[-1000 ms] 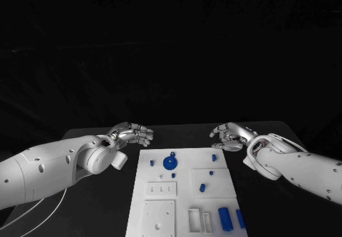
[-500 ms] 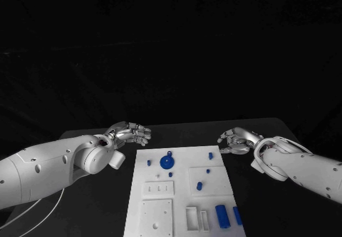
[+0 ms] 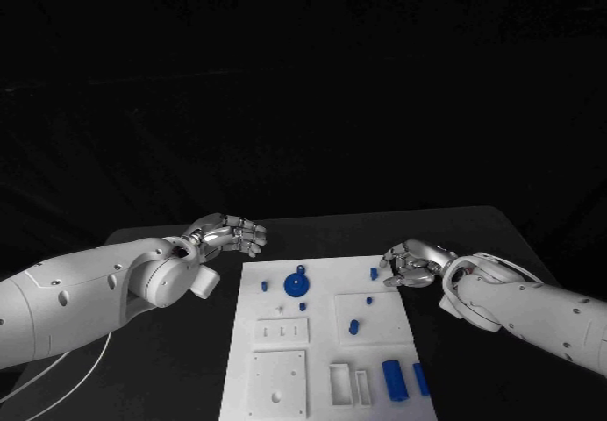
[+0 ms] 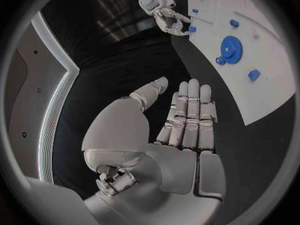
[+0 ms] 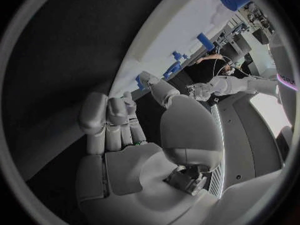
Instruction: Assemble the parts on the task board
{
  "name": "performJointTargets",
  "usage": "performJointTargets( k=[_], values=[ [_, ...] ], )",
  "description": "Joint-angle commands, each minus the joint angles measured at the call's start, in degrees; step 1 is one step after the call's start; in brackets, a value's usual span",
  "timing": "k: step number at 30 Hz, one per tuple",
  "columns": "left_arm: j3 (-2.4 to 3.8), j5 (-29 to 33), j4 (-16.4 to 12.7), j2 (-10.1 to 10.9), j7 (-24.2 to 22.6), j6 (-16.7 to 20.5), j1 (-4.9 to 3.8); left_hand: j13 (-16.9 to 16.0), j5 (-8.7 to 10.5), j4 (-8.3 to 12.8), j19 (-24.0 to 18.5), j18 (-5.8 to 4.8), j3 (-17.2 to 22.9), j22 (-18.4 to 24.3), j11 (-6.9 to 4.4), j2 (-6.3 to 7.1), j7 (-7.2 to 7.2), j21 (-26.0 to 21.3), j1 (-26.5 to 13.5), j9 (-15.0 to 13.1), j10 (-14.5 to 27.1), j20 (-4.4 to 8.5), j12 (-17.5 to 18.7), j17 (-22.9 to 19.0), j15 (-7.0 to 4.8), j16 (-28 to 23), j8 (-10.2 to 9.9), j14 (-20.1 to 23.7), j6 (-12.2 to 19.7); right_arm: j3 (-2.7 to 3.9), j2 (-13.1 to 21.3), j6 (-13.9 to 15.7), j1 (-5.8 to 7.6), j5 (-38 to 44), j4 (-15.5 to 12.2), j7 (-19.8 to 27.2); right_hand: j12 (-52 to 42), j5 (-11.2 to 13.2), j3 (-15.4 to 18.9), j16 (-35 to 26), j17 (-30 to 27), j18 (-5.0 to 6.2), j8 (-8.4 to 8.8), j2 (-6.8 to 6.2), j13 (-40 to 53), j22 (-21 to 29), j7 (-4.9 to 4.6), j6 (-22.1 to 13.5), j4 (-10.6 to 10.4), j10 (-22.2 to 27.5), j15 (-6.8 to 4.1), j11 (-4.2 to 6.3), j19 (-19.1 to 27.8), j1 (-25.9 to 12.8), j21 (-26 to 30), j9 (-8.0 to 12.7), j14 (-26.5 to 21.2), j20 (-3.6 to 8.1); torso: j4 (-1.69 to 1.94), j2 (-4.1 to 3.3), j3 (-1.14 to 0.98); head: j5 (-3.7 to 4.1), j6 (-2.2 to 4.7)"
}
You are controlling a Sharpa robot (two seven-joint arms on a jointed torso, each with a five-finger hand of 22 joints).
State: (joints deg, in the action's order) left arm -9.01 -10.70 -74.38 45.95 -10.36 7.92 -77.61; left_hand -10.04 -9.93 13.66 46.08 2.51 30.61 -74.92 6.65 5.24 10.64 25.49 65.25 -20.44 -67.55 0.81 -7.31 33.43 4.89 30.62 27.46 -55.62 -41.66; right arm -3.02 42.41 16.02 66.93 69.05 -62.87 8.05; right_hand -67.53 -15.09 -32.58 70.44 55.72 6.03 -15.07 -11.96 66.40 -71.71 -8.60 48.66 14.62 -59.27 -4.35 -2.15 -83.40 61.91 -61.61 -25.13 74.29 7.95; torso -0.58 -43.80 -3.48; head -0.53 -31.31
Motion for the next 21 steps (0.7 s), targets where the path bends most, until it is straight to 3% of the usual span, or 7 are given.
performJointTargets(
  k=[1, 8, 13, 21],
  values=[
    [0.03, -0.39, -0.08, -0.08, -1.02, -1.11, -0.01, -0.08, -0.27, 0.30, -0.27, 0.98, 0.14, -1.11, -0.05, -0.18, 0.27, 0.35, -0.20, -0.09, -0.44, 0.07, 0.33, -0.09, -0.02, 0.24, -0.33, 0.55, -0.20, 0.04, -0.40, -0.10, -0.20, 1.24, 0.05, -0.27, 0.19, 0.33, 0.12, -0.39, 0.10, 8.97, 0.22, 0.58, -0.09, 0.09, -0.54, -0.43, 0.21, 0.12, 0.55, -0.44, 0.50, 0.20, 0.13, 0.09, 0.02, -0.07, -0.07, 0.03, 0.01, -0.11, -0.20],
    [0.03, -1.21, -0.29, -0.08, -1.41, -1.13, -0.01, -0.09, -0.29, 0.34, -0.28, 0.98, 0.20, -1.11, -0.05, -0.28, 0.27, 0.35, -0.14, -0.12, -0.45, 0.06, 0.36, -0.10, -0.01, 0.23, -0.35, 0.56, -0.20, 0.00, -1.42, 0.58, -0.45, 1.03, 0.91, -1.09, 0.21, 1.35, -0.48, -0.54, 0.20, 8.97, 0.23, 1.30, -0.17, 0.20, -0.59, -0.38, -0.31, 0.09, 0.61, -0.49, 0.48, 0.28, 0.25, 0.17, 0.08, -0.16, -0.07, 0.01, 0.00, -0.24, -0.40],
    [0.04, -1.22, -0.38, -0.04, -1.47, -1.08, -0.01, -0.10, -0.29, 0.34, -0.29, 0.97, 0.20, -1.11, -0.05, -0.30, 0.27, 0.35, -0.15, -0.12, -0.46, 0.05, 0.38, -0.10, -0.01, 0.23, -0.35, 0.56, -0.20, -0.07, -1.97, 1.25, -0.80, 1.03, 1.27, -1.59, 0.18, 2.31, -1.21, -0.64, 0.30, 8.97, 0.22, 1.33, -0.21, 0.24, -0.58, -0.28, -0.73, 0.05, 0.60, -0.48, 0.44, 0.47, 0.29, 0.24, 0.14, -0.21, -0.01, 0.01, 0.10, -0.30, -0.82],
    [0.04, -1.38, -0.40, 0.03, -1.31, -1.46, -0.01, -0.11, -0.29, 0.34, -0.30, 0.96, 0.20, -1.10, -0.04, -0.32, 0.28, 0.35, -0.16, -0.14, -0.46, 0.04, 0.40, -0.10, 0.00, 0.23, -0.36, 0.57, -0.20, -0.13, -2.52, 4.42, -1.21, 0.44, 1.67, -2.03, 0.14, 4.14, -3.15, -0.86, 0.52, 8.97, 0.14, 1.47, -0.30, 0.33, -0.52, 0.03, -2.28, -0.03, 0.55, -0.42, 0.37, 0.46, 0.35, 0.38, 0.24, -0.28, 0.16, -0.02, 0.12, -0.33, -1.05]
  ],
)
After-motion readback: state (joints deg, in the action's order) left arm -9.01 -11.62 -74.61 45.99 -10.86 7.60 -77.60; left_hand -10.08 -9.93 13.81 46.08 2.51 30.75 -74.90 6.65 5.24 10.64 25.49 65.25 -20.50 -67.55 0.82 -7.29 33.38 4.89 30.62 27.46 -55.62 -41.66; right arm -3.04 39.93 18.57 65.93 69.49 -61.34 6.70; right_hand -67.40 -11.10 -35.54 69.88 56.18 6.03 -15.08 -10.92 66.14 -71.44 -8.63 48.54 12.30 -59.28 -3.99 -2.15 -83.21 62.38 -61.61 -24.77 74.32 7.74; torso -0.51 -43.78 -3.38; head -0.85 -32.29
